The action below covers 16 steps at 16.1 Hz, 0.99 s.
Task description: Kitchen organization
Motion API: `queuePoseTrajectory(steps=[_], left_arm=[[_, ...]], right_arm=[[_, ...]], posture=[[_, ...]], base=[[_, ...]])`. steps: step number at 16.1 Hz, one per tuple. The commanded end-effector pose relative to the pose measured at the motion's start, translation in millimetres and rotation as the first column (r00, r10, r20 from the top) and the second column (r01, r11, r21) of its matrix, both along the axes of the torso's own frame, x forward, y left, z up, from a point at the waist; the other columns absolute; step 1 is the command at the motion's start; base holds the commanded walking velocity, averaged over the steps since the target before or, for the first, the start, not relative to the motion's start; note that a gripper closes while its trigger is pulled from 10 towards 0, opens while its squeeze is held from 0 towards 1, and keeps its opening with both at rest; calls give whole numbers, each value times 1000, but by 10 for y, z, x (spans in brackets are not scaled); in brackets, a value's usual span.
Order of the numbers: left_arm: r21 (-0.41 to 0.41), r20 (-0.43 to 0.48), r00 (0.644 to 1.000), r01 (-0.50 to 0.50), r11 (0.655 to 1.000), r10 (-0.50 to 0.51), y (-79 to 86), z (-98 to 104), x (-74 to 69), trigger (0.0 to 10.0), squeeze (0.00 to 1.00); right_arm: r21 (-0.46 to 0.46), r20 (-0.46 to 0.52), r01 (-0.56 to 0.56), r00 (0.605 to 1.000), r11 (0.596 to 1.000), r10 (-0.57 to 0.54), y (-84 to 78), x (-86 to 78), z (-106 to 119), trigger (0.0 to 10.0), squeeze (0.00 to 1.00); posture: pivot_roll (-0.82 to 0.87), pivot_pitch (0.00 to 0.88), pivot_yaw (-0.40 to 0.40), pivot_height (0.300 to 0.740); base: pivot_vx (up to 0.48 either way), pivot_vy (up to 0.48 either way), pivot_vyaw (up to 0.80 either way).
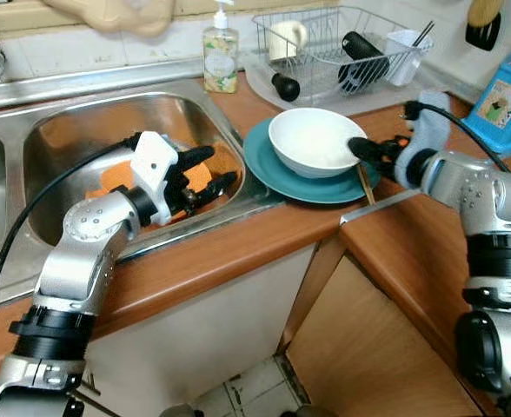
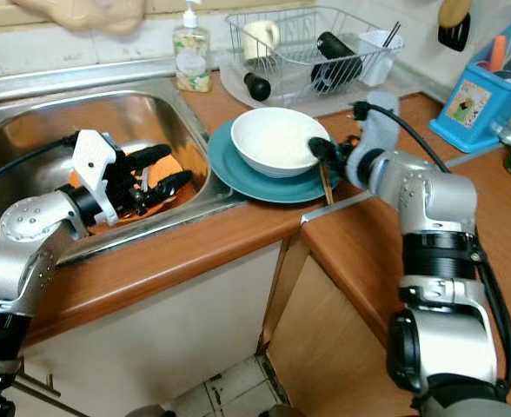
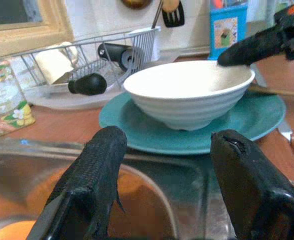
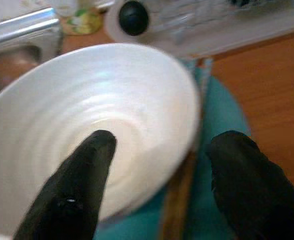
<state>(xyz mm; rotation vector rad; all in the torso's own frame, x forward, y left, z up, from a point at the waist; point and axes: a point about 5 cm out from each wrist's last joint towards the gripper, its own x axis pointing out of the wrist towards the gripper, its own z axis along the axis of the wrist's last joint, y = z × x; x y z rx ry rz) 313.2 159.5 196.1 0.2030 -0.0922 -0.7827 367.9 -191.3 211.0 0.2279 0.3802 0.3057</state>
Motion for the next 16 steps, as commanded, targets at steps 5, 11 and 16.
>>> queuePoseTrajectory(steps=[5,11,16], left_arm=[[3,-32,999,-5,1000,5,-33,13,-56,10000,0],[10,-46,999,-7,1000,8,-63,8,-68,10000,0],[10,-43,999,-25,1000,26,-76,18,-40,10000,0]], right_arm=[[88,-16,-25,1000,996,26,25,18,40,0,0],[122,-35,-19,999,992,23,36,29,12,0,0],[107,-39,-13,999,994,18,44,35,-12,0,0]], posture=[[-152,0,-39,740],[-152,0,-39,740],[-149,0,-37,740]], base=[[0,0,0],[0,0,0],[0,0,0]])
